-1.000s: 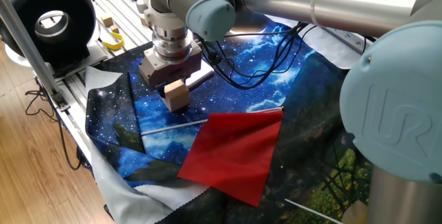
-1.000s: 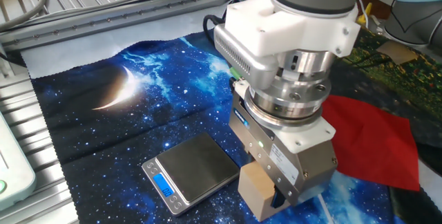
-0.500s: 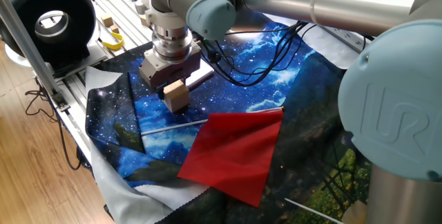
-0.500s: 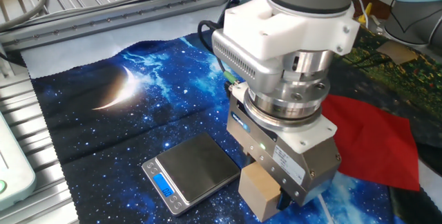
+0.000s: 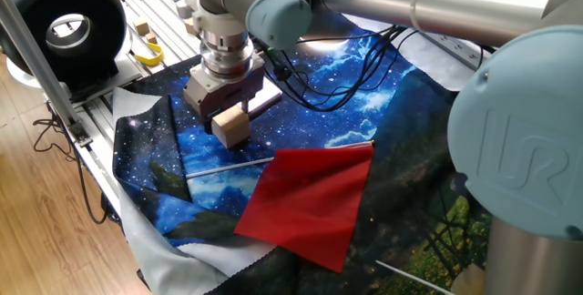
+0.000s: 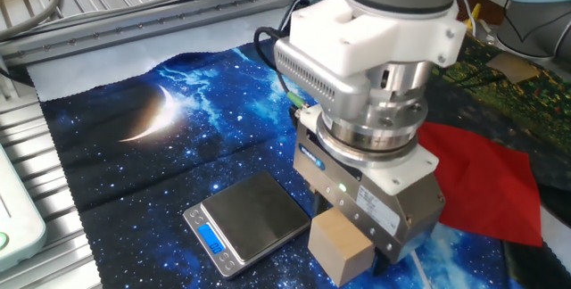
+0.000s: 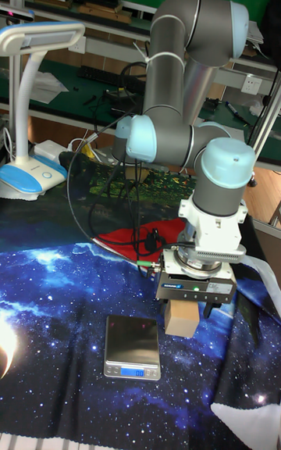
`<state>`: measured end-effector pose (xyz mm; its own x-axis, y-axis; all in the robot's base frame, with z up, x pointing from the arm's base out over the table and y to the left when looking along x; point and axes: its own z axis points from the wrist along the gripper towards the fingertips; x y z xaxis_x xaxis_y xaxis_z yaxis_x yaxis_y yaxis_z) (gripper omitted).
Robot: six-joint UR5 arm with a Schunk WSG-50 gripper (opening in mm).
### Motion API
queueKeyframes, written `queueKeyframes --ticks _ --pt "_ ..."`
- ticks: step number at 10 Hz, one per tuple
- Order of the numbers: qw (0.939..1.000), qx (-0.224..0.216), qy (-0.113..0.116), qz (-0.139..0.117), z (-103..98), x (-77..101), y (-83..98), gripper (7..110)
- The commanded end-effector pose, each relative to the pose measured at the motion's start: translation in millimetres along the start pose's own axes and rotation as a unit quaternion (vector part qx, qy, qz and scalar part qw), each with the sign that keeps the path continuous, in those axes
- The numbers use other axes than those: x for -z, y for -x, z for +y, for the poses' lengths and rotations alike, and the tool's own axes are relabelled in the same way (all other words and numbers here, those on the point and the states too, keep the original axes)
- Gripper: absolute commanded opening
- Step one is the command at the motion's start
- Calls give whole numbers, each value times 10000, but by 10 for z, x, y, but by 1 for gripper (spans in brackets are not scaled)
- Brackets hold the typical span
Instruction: Remove the object from the scale
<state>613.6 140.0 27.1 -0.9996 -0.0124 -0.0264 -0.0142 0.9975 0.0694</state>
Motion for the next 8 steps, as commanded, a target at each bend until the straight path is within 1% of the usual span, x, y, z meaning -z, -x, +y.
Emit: queueKeyframes --ticks 1,2,3,4,5,6,7,8 --pt "10000 -5 -36 84 -20 144 -64 88" --pt "9999 -11 -128 85 -61 206 -87 88" --pt "9999 -96 -83 91 -38 327 -132 88" --pt "9997 -188 -84 97 -63 495 -193 88" --pt "9994 -316 -98 -20 -91 581 -189 88" --pt "9991 -385 -32 -196 -96 634 -123 22" --pt "9985 -497 -91 -223 -177 697 -105 22" --pt "9985 -308 -425 -157 -449 819 -150 22"
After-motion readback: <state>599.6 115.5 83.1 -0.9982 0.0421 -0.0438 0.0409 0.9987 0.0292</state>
